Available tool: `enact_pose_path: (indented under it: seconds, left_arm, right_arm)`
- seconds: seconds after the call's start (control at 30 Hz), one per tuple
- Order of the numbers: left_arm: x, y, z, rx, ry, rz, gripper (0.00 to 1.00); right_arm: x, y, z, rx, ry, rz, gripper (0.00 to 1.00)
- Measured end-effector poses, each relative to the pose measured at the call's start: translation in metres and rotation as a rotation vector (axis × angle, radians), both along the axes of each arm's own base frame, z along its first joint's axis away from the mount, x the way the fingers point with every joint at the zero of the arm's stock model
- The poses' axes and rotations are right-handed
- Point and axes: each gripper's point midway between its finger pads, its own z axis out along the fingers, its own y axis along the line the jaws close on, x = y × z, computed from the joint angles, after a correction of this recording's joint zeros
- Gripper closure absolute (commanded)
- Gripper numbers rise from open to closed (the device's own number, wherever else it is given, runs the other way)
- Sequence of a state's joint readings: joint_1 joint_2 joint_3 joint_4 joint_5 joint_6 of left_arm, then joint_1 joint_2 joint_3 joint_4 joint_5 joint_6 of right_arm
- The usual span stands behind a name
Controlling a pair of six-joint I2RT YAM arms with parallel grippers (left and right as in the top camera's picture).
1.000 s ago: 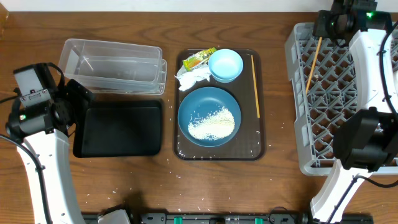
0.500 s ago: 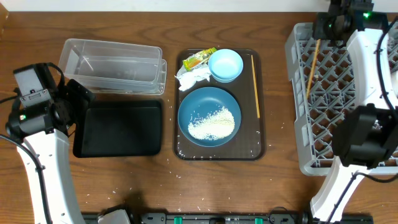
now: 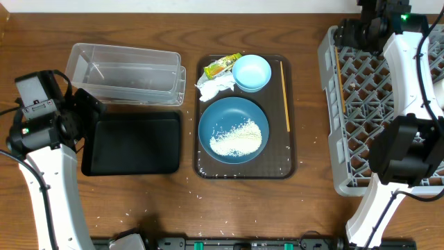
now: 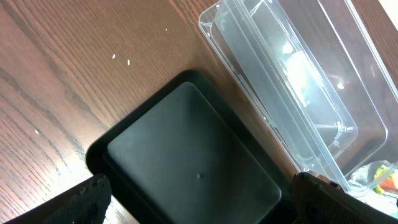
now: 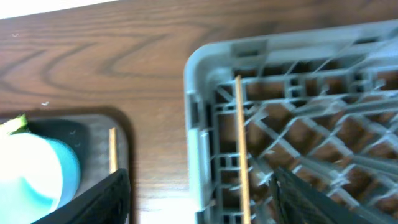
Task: Sort waste into correct bins and load items into the dishwasher rack
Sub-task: 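Reach the right gripper to the second wooden chopstick and grasp it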
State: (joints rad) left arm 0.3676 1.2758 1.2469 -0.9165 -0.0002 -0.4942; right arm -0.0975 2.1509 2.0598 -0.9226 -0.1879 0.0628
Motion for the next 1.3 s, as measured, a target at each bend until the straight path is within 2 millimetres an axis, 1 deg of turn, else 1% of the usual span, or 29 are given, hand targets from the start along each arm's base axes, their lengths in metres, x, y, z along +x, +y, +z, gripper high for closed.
enact_pose_path:
  seconds: [0.1, 0.17, 0.27, 0.3, 0.33, 0.4, 0.47, 0.57, 0.6, 0.63, 0.7, 0.73, 0.8, 0.9, 0.97, 1.07, 1.17, 1.3]
  left_arm:
    - [0.0, 0.0, 0.0, 0.0, 0.0, 0.0, 0.05]
    - [0.0, 0.0, 0.0, 0.0, 0.0, 0.0, 0.05]
    - [0.0, 0.0, 0.0, 0.0, 0.0, 0.0, 0.05]
    - [0.0, 0.0, 0.0, 0.0, 0.0, 0.0, 0.05]
    - [0.0, 0.0, 0.0, 0.0, 0.0, 0.0, 0.05]
    - [0.0, 0.0, 0.0, 0.0, 0.0, 0.0, 0.05]
    - [0.0, 0.0, 0.0, 0.0, 0.0, 0.0, 0.05]
    - [0.0, 0.0, 0.0, 0.0, 0.0, 0.0, 0.05]
    - [0.0, 0.0, 0.0, 0.0, 0.0, 0.0, 0.05]
    - [0.0, 0.0, 0.0, 0.0, 0.0, 0.0, 0.05]
    - [0.0, 0.0, 0.0, 0.0, 0.0, 0.0, 0.04]
    - [0.0, 0.0, 0.0, 0.0, 0.0, 0.0, 0.05]
    - [0.0, 0.0, 0.0, 0.0, 0.0, 0.0, 0.05]
    - [0.0, 0.0, 0.0, 0.0, 0.0, 0.0, 0.05]
    - [0.0, 0.0, 0.0, 0.0, 0.0, 0.0, 0.05]
    - [0.0, 0.0, 0.0, 0.0, 0.0, 0.0, 0.05]
    - [0.0, 0.0, 0.0, 0.0, 0.0, 0.0, 0.05]
    - [0.0, 0.0, 0.0, 0.0, 0.0, 0.0, 0.05]
  right_arm:
    - [-0.007, 0.012, -0.002, 0.057, 0.033, 0.009, 0.29]
    - [-0.012, 0.023, 0.0, 0.096, 0.047, 0.024, 0.3]
    - [-0.02, 0.046, 0.008, 0.146, 0.058, 0.066, 0.4]
    - [-0.023, 0.056, 0.011, 0.158, 0.064, 0.082, 0.44]
    - [-0.026, 0.067, 0.013, 0.167, 0.07, 0.102, 0.51]
    - [-0.031, 0.089, 0.016, 0.163, 0.076, 0.14, 0.51]
    - [-0.035, 0.114, 0.014, 0.132, 0.083, 0.175, 0.48]
    - [-0.04, 0.141, 0.007, 0.051, 0.093, 0.192, 0.5]
    - [-0.042, 0.15, 0.004, 0.026, 0.097, 0.196, 0.55]
    - [-0.043, 0.159, -0.001, -0.004, 0.104, 0.194, 0.6]
    - [-0.046, 0.17, -0.013, -0.05, 0.123, 0.195, 0.61]
    - [-0.047, 0.175, -0.023, -0.076, 0.14, 0.191, 0.62]
    - [-0.05, 0.178, -0.04, -0.125, 0.174, 0.177, 0.61]
    - [-0.053, 0.177, -0.061, -0.179, 0.216, 0.153, 0.59]
    - [-0.056, 0.173, -0.071, -0.206, 0.241, 0.136, 0.55]
    - [-0.057, 0.168, -0.075, -0.227, 0.255, 0.111, 0.52]
    - [-0.055, 0.162, -0.076, -0.231, 0.254, 0.094, 0.52]
    - [-0.052, 0.152, -0.088, -0.232, 0.278, 0.072, 0.61]
